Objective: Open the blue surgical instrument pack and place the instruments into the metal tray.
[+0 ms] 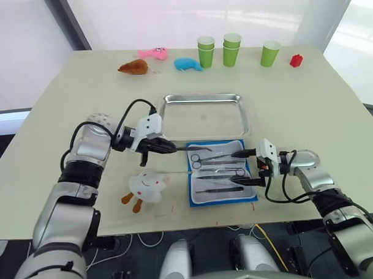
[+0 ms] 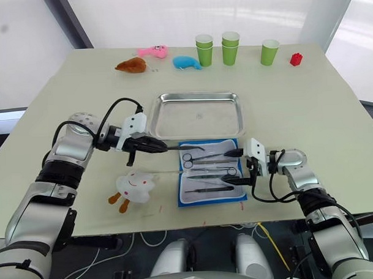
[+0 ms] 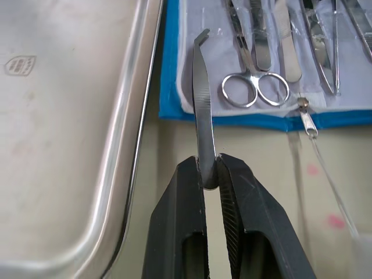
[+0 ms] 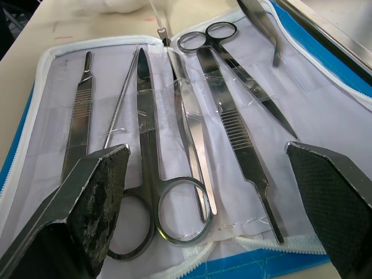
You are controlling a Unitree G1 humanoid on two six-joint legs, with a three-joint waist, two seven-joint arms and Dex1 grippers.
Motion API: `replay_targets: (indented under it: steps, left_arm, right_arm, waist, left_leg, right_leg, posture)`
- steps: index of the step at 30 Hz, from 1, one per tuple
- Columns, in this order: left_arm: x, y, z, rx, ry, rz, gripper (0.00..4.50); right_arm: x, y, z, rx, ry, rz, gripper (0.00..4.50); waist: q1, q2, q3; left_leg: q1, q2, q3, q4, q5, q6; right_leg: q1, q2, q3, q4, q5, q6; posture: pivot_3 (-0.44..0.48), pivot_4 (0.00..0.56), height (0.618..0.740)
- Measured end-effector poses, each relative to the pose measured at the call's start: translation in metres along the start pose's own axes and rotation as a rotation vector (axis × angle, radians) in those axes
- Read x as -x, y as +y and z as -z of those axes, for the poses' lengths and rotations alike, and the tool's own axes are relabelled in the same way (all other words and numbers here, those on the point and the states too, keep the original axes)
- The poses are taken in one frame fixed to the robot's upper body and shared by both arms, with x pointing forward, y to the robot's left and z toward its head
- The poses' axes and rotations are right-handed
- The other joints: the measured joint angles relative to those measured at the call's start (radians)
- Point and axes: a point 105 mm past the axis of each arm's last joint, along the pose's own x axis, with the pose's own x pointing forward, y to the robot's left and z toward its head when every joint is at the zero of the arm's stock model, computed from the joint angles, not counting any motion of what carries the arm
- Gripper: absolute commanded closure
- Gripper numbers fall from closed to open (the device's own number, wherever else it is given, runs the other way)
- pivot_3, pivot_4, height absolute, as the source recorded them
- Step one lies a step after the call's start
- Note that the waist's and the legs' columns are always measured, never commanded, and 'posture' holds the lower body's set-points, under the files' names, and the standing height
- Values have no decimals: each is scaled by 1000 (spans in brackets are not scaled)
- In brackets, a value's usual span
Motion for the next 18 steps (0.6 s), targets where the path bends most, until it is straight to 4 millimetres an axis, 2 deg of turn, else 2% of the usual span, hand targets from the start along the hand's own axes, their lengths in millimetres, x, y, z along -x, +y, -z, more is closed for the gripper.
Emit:
replay_targets:
  steps: [8,13,18]
  left_arm:
    - [10,-2,-4,33,-36,-22,4486]
    - [19,-10,-22,53,-157,-6,4486]
    - [28,2,-43,107,-319,-135,4486]
  right_arm:
    - [-1,0,0,0,-2,0,0]
    - [-1,0,0,-1,-2,1,0]
    - [0,0,1,-2,-2,3,0]
  waist:
    - [-1,0,0]
    - [0,0,0]
    - [0,-1,0]
  left_leg:
    - [0,1,0,0,0,0]
    - [1,1,0,0,0,0]
    - [1,1,0,0,0,0]
  right_leg:
    - [0,0,0,0,-1,-1]
    - [0,-1,-1,0,-1,-1]
    - [0,-1,-1,0,-1,-1]
  posture:
    - [0,150,740]
    - [0,150,740]
    - [0,150,740]
